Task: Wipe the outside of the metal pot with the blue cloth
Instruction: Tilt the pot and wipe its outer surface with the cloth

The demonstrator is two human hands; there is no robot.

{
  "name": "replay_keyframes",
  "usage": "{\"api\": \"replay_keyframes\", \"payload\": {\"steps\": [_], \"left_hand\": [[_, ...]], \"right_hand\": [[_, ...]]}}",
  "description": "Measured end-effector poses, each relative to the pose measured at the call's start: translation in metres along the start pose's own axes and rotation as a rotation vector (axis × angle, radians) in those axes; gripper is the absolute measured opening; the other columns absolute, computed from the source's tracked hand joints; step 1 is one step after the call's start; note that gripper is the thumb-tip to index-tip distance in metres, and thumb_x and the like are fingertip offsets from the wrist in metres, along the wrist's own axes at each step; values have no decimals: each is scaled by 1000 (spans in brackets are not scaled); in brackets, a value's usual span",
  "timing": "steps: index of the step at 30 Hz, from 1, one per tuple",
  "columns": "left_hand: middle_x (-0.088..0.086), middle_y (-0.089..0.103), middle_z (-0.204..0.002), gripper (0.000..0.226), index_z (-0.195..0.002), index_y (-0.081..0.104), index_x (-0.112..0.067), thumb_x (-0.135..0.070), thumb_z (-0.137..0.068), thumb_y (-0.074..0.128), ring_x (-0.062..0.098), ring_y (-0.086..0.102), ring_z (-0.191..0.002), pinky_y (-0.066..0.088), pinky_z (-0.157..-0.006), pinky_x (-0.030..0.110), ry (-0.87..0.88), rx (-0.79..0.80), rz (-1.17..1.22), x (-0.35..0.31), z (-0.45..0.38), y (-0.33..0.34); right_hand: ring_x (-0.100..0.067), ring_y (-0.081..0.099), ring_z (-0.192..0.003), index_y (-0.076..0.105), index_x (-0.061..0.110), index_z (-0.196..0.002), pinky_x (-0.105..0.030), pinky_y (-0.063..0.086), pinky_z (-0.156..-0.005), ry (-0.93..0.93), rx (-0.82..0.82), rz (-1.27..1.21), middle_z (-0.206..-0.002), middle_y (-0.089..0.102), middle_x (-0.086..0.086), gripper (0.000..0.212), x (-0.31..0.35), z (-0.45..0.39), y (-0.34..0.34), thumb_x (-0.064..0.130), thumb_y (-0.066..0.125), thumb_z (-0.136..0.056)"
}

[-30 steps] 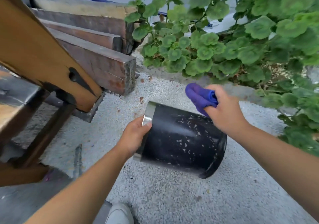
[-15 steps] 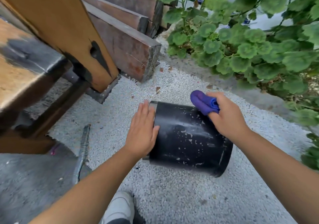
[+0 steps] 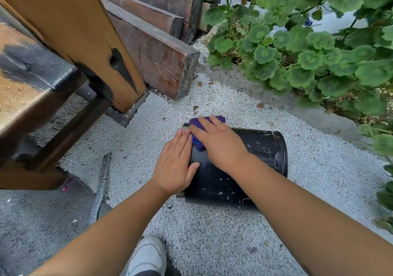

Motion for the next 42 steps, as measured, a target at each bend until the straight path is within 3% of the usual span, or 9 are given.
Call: {"api": "replay_keyframes", "payload": {"steps": [3,6,8,13,19,23,28,32,42], "left_hand": [[3,5,-164,80,-156,5,-16,-40,-94,50,15,4,-151,12,-121,30,-222,-30,401,15,1,7],[-10,61,-128,51,-133,46,-24,-32,-88,67,0,59,-108,46,-94,30,-563,-100,738,38,9,14],[-11,71,-99,26,-109,58,-27,-23,-87,70,1,67,-87,54,-80,32,-572,-94,812,37,3,9],[-2,73,-91,23,-93,61,-37,-21,-79,70,18,69,-86,57,-82,44,-405,-54,1029,-33,-37,-32],[-14,69,-78,21,-91,57,-41,-30,-77,68,0,62,-67,48,-61,17,-130,4,656,-84,-72,-88],[-1,71,-86,26,-111,60,-27,-21,-88,67,17,65,-81,53,-77,40,-150,103,476,-82,-75,-75],[0,72,-91,34,-127,42,-26,-28,-95,53,21,67,-86,55,-72,39,11,131,349,-91,-69,-56],[7,25,-161,65,-151,20,-21,-16,-95,52,28,24,-147,38,-106,42,219,-2,-68,-93,-75,-68],[10,16,-163,59,-147,38,-12,-44,-97,40,29,18,-149,24,-115,43,275,-12,-233,-50,-84,-79]], "right_hand": [[-29,11,-149,21,30,-153,-46,24,-117,16,17,-12,-164,15,-4,74,-19,5,5,9,56,-91],[-26,9,-150,22,30,-154,-45,22,-117,35,24,-59,-164,15,-2,76,-37,17,3,6,56,-91],[-27,11,-150,27,25,-152,-44,20,-118,35,-22,-125,-163,19,-4,73,-44,27,-6,-1,52,-89],[-36,32,-142,46,11,-143,-45,25,-118,134,-390,-352,-152,39,-15,68,-70,61,-72,-15,49,-81],[-28,35,-140,47,15,-143,-34,26,-115,265,-747,-472,-152,40,-10,71,-78,98,-108,-7,46,-76],[-29,37,-141,46,16,-144,-45,37,-111,406,-609,-575,-155,36,-9,69,-86,106,-47,-14,52,-82],[-25,34,-143,42,19,-146,-39,32,-115,540,-563,-614,-157,32,-4,67,-110,121,-6,-11,51,-87],[-25,27,-146,41,19,-147,-38,27,-117,503,-528,-611,-158,30,-5,68,-107,111,0,-11,51,-87],[-26,24,-147,42,17,-146,-37,21,-119,635,-450,-629,-158,30,-6,66,-125,121,43,-13,49,-88]]}}
Point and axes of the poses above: each hand's wrist, its own z-axis away from the middle knuckle, its own y-axis out of the palm, x = y × z, the point moved 10 cm from there along -z, towards the middle knuckle
